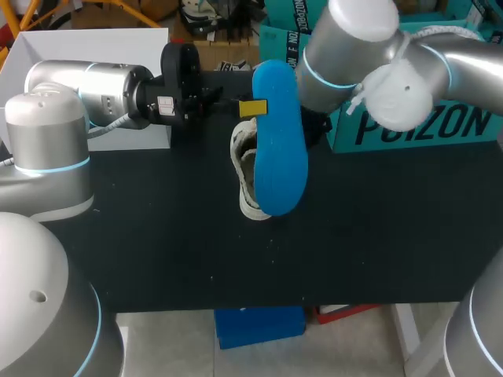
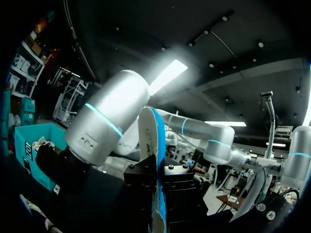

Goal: Take the shoe out of the shoebox, open the shoe tongue, remove and reinsert the insole, then place the shoe into the shoebox

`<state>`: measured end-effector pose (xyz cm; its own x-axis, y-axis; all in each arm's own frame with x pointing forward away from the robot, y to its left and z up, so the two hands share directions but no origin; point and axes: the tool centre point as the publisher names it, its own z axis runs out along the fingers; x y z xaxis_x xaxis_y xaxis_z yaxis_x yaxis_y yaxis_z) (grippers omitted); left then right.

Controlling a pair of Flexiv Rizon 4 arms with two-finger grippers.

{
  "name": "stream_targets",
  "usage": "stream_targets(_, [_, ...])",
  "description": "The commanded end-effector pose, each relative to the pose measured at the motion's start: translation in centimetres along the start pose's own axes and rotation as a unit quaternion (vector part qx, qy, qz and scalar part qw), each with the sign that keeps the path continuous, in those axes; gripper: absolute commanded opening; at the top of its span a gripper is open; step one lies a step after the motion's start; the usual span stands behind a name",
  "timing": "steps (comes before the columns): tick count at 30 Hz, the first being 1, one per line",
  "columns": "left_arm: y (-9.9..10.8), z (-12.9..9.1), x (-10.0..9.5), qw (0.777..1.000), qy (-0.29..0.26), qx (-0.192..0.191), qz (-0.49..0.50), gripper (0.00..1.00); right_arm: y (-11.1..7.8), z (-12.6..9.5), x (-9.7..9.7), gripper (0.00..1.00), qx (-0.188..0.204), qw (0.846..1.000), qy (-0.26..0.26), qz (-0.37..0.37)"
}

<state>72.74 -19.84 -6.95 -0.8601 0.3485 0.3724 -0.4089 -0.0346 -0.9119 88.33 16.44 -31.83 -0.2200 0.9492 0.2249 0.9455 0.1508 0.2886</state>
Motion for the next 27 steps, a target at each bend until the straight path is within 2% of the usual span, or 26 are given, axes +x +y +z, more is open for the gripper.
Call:
stream_targets(1, [0.1,0.1,0.0,1.000,-0.002,0.001,0.001,0.00,-0.9,-0.9,-0.6,1.00,-0.026,0.985,0.171,0.003])
stream_targets(5, [0.1,0.1,0.0,1.000,-0.002,0.001,0.001,0.00,-0.8,-1.7,-0.4,1.00,-0.041,0.974,0.222,0.015])
stream_targets(11, [0.1,0.1,0.0,1.000,-0.002,0.001,0.001,0.00,-0.3,-3.3,0.1,1.00,-0.078,0.949,0.305,0.026])
stream_targets(12, [0.1,0.1,0.0,1.000,-0.002,0.001,0.001,0.00,-0.2,-3.7,0.2,1.00,-0.094,0.949,0.300,0.021])
stream_targets(27, [0.1,0.1,0.0,1.000,-0.002,0.001,0.001,0.00,-0.2,-3.7,0.2,1.00,-0.094,0.949,0.300,0.021])
